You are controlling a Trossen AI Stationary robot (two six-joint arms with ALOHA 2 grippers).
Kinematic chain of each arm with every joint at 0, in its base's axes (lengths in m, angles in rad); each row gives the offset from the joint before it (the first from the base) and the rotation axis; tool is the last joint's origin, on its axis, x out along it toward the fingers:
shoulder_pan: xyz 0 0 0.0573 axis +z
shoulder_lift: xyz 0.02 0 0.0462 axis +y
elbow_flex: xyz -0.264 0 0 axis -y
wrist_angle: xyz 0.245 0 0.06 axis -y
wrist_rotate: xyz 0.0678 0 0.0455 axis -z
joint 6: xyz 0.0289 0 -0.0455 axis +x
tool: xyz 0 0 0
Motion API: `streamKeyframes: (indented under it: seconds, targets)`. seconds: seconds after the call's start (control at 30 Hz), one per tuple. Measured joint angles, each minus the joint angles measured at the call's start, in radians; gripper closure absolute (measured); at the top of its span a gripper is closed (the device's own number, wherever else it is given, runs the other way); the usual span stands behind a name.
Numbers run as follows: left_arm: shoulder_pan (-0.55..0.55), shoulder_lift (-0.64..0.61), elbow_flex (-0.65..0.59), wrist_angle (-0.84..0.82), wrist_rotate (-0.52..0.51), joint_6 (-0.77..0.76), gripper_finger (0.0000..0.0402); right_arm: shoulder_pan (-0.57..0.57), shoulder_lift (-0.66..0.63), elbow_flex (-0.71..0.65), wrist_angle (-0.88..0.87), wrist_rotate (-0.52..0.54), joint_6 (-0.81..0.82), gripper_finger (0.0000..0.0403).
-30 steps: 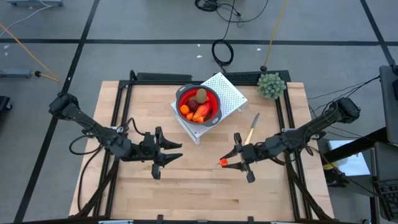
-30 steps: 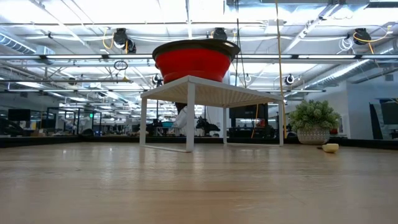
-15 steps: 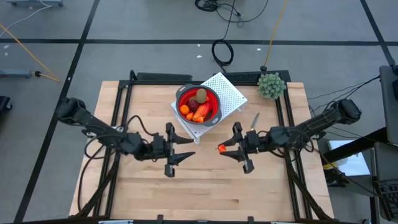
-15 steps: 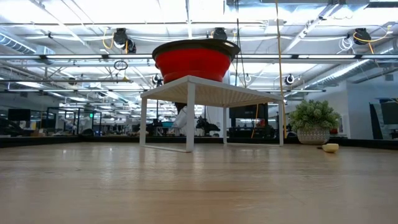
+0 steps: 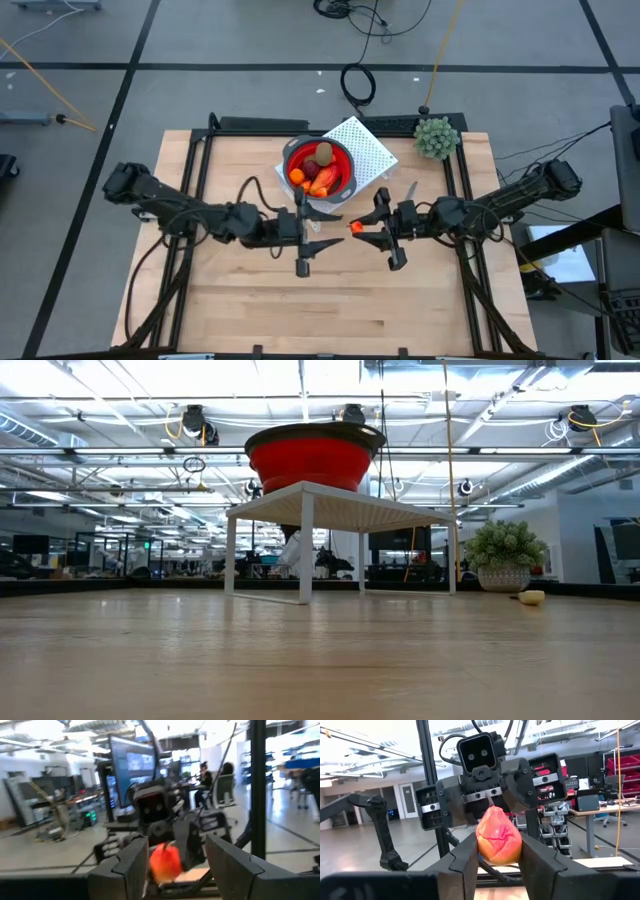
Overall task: Pick & Place Fruit
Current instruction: Put the peach into the red strainer bowl on the shelf
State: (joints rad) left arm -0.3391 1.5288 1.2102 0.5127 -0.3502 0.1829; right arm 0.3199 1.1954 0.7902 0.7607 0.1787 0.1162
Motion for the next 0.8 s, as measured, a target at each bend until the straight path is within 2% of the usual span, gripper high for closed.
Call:
streamKeyframes:
  seconds: [0.17, 0.8]
  targets:
    - [0.025, 0.043, 0.042, 0.004, 0.046, -0.005, 0.0203, 0.000, 0.000, 0.000, 0.001, 0.000, 0.000, 0.0287]
    - [0.073, 0.058, 0.042, 0.039, 0.132, -0.080, 0.0207, 0.000, 0.000, 0.000, 0.036, 0.000, -0.001, 0.0287]
